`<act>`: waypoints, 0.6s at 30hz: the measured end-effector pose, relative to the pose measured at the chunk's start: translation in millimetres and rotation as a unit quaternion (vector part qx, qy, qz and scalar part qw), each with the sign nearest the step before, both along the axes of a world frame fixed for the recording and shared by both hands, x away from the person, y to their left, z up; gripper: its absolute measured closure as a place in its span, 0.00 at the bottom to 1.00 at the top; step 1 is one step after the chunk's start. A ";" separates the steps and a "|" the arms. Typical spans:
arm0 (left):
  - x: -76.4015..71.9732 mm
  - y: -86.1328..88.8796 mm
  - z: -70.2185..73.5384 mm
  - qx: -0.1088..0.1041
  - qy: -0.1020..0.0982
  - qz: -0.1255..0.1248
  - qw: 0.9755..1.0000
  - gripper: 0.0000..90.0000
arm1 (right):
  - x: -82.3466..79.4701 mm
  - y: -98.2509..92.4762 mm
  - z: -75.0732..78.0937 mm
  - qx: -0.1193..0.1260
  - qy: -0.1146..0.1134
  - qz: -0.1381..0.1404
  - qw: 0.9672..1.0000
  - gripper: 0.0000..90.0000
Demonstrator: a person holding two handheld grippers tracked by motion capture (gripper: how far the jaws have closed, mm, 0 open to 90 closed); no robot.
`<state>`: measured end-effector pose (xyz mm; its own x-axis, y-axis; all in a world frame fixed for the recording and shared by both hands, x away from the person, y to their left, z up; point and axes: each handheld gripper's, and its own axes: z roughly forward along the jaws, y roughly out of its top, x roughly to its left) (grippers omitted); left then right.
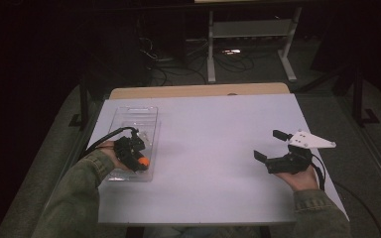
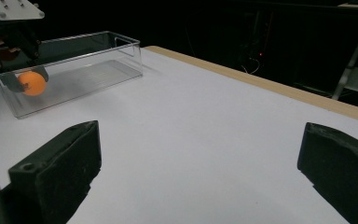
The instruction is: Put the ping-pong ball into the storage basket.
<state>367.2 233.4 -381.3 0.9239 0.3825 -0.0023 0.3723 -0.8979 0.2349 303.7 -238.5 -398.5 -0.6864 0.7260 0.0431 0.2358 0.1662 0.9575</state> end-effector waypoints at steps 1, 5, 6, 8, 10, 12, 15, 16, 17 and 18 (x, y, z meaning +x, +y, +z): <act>0.3 -0.4 -0.2 0.001 0.001 -0.001 1.000 0.56 | 0.0 0.0 0.0 0.000 0.000 0.000 1.000 0.00; 0.4 -1.4 -2.3 0.003 0.005 0.000 1.000 0.56 | 0.0 0.0 0.0 0.000 0.000 0.000 1.000 0.00; 1.0 -1.2 -2.7 0.004 0.006 0.000 1.000 0.56 | 0.0 0.0 0.0 0.000 0.000 0.000 1.000 0.00; 2.0 -0.1 -2.9 0.002 0.007 0.004 1.000 0.55 | 0.0 0.1 0.0 0.000 0.000 0.001 1.000 0.00; 2.6 1.1 -2.2 -0.005 0.013 0.007 1.000 0.55 | 0.1 0.1 0.0 0.000 0.000 0.000 1.000 0.00; 2.8 2.5 -0.6 -0.010 0.014 0.009 1.000 0.54 | 0.1 0.1 -0.2 0.000 0.000 0.001 1.000 0.00; 2.7 4.2 1.1 -0.011 0.013 0.011 1.000 0.51 | 0.2 0.3 -0.2 0.001 0.000 0.001 1.000 0.00; 2.4 4.3 1.3 -0.011 0.012 0.012 1.000 0.50 | 0.1 0.4 -0.2 0.000 0.001 0.001 1.000 0.00; 2.1 4.6 1.6 -0.011 0.010 0.013 1.000 0.49 | 0.1 0.5 -0.2 0.000 0.001 0.001 1.000 0.00; 1.8 4.9 2.1 -0.012 0.010 0.014 1.000 0.47 | -0.1 0.6 -0.2 0.000 0.001 0.001 1.000 0.00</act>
